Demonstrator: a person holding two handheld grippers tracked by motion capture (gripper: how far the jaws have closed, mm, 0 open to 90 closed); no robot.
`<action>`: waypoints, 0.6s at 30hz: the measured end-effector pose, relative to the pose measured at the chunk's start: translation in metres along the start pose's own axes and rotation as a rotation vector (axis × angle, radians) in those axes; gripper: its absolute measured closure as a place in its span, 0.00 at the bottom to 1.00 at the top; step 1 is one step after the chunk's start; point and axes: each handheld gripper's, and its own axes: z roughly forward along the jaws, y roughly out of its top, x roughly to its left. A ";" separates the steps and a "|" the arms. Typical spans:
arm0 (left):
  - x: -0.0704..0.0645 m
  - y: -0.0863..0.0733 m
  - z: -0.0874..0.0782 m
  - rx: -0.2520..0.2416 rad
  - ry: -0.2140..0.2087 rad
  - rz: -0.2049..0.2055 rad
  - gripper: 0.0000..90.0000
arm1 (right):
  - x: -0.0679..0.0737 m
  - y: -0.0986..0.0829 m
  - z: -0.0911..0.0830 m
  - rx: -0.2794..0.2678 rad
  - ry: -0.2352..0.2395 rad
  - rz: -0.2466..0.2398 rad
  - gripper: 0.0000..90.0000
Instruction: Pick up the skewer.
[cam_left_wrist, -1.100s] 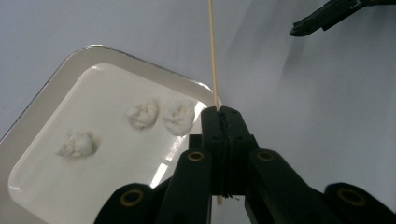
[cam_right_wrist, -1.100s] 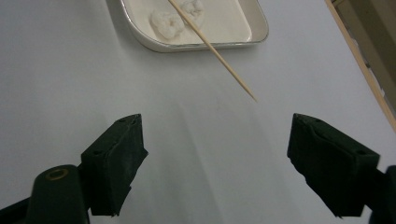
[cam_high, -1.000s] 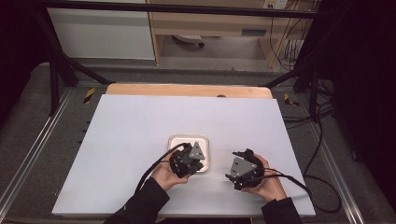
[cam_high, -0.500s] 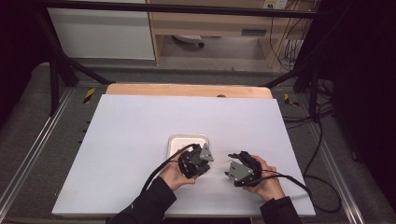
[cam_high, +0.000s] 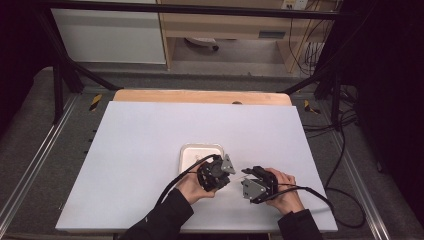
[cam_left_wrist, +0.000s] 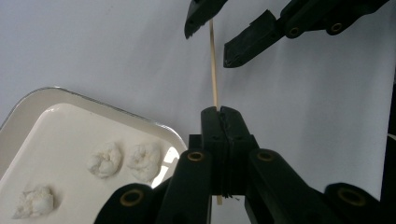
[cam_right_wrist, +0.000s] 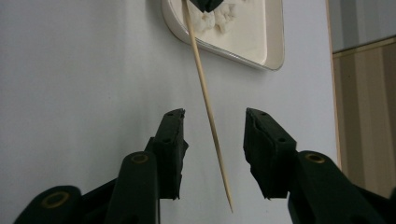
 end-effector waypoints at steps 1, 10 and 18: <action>0.000 0.001 0.000 -0.003 -0.001 -0.001 0.99 | 0.000 0.000 0.001 0.006 0.008 -0.016 0.70; -0.002 0.002 -0.001 0.001 -0.009 0.013 0.99 | 0.001 0.000 0.004 0.010 0.022 -0.066 0.80; -0.001 -0.002 -0.004 -0.008 -0.021 0.013 0.99 | 0.001 -0.002 0.003 0.027 0.024 -0.090 0.88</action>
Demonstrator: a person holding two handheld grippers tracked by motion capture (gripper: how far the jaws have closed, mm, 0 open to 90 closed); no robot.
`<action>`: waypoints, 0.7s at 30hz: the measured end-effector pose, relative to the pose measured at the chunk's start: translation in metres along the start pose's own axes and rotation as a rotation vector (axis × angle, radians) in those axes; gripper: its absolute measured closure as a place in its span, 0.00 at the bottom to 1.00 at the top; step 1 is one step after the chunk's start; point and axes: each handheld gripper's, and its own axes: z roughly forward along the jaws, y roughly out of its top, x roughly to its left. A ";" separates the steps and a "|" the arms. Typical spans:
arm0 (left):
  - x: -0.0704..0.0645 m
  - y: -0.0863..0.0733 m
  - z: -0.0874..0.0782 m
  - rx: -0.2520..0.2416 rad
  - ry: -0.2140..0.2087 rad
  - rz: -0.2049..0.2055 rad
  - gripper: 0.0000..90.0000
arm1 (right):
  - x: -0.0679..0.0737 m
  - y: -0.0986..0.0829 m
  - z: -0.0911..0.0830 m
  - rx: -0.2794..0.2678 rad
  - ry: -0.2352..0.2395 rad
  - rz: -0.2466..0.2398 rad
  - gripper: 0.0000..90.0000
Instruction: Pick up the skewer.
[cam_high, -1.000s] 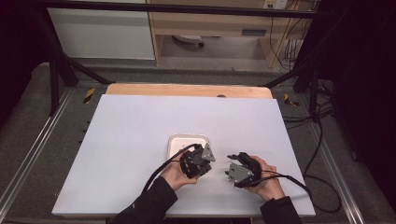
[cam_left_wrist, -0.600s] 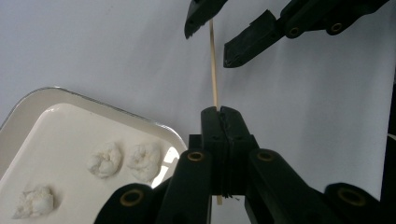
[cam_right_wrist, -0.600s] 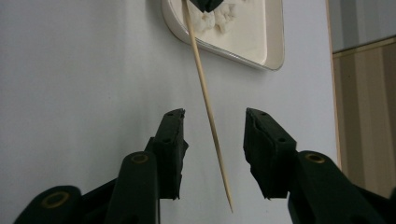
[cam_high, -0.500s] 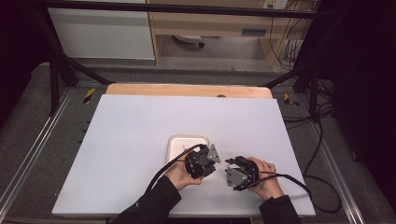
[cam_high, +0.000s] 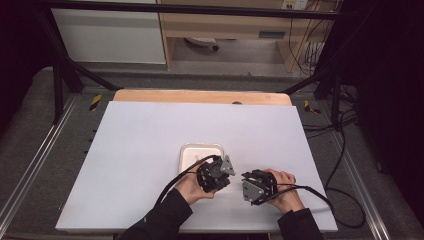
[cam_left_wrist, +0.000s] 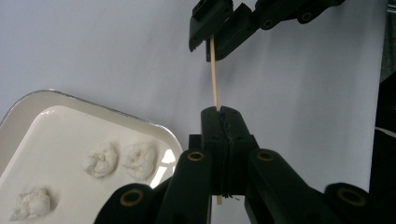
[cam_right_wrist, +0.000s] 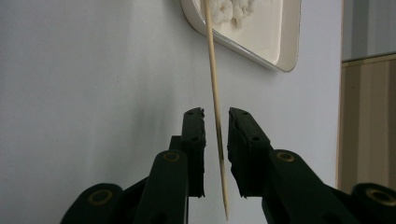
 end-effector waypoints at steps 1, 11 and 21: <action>0.000 -0.001 0.000 -0.002 -0.001 -0.002 0.99 | 0.000 0.000 0.000 0.000 0.000 0.000 0.88; 0.004 -0.006 -0.002 0.000 -0.014 -0.011 0.99 | -0.002 -0.001 -0.001 0.007 0.007 -0.013 0.98; 0.008 -0.007 -0.002 0.017 -0.003 -0.025 0.88 | 0.000 0.000 -0.001 0.023 0.001 -0.048 0.99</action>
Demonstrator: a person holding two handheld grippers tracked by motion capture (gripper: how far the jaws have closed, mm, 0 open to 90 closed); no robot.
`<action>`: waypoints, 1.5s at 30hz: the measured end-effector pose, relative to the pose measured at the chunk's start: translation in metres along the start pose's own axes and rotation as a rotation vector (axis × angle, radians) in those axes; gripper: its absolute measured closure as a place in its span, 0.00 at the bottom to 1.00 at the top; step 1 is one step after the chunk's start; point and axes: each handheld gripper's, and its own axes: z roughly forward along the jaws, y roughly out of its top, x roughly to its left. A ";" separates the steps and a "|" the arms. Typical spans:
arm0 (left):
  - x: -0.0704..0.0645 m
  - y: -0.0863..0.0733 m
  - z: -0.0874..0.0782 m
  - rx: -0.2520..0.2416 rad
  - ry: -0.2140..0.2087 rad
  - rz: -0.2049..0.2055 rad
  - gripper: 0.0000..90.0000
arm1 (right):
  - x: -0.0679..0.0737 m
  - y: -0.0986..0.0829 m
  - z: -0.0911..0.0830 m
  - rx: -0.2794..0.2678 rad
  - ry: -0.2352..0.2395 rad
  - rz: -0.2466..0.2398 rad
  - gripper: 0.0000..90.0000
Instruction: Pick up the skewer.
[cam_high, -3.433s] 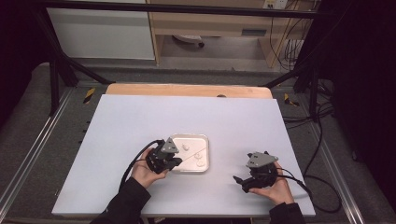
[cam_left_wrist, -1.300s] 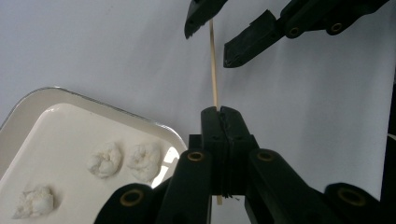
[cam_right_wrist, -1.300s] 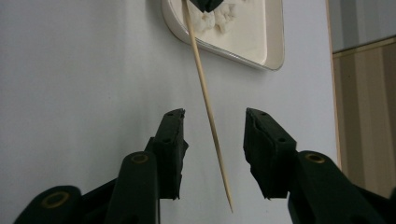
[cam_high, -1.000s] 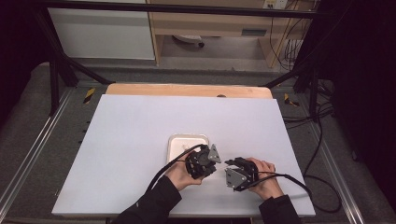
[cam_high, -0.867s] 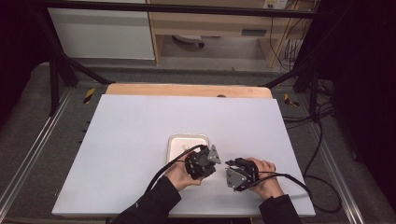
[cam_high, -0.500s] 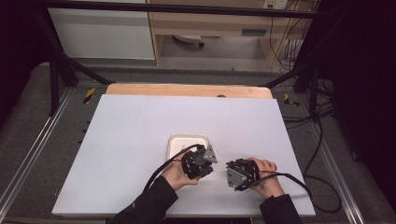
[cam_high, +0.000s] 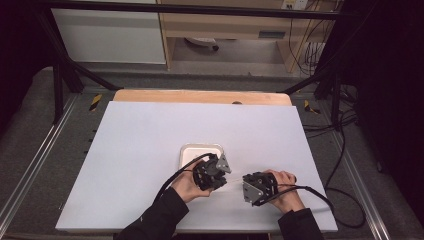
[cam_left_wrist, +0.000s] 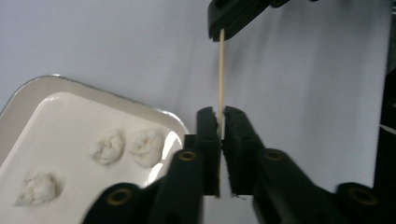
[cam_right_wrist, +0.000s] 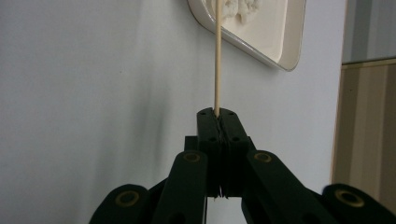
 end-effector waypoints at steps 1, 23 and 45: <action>0.001 0.000 0.000 0.016 -0.002 0.000 0.88 | 0.000 0.000 0.000 0.000 0.000 0.000 0.99; -0.002 0.002 0.012 0.154 -0.012 0.059 0.98 | 0.001 0.002 0.001 0.021 0.011 -0.034 0.99; 0.009 -0.023 -0.007 0.110 0.040 -0.005 0.99 | -0.009 -0.014 -0.012 -0.065 -0.016 0.321 0.63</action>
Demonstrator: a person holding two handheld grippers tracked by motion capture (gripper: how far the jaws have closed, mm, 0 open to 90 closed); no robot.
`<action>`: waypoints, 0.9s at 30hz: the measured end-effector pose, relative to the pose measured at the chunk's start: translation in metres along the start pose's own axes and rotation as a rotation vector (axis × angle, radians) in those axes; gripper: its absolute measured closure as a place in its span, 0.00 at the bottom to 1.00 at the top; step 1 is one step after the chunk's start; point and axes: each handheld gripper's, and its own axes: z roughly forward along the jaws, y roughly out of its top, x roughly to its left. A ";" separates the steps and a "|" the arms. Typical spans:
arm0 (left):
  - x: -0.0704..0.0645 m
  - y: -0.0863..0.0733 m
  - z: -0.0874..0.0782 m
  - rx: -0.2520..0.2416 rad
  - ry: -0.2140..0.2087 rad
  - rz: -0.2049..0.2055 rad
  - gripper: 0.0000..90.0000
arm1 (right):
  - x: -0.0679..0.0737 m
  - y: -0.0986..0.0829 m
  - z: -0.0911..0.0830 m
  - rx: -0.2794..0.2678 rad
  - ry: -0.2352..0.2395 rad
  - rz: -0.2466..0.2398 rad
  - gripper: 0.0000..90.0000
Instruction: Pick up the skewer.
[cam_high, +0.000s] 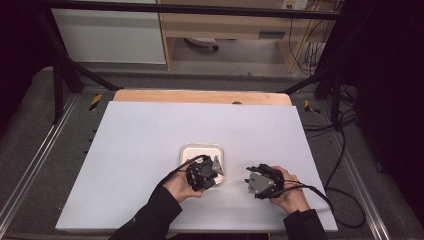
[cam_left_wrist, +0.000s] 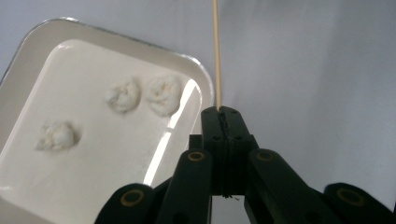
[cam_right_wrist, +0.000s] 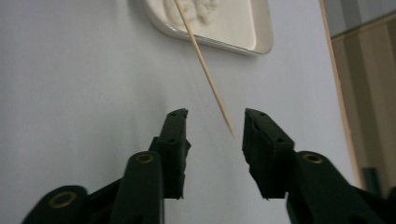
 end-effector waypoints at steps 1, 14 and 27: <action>0.002 -0.003 -0.002 -0.006 0.004 -0.009 0.99 | -0.003 -0.005 -0.002 -0.010 0.001 0.094 0.56; 0.013 -0.055 -0.029 -0.138 0.048 -0.151 0.99 | -0.010 -0.028 -0.001 -0.013 0.029 0.550 0.31; 0.019 -0.110 -0.052 -0.275 0.111 -0.296 0.99 | -0.012 -0.024 0.007 -0.022 0.096 0.776 0.05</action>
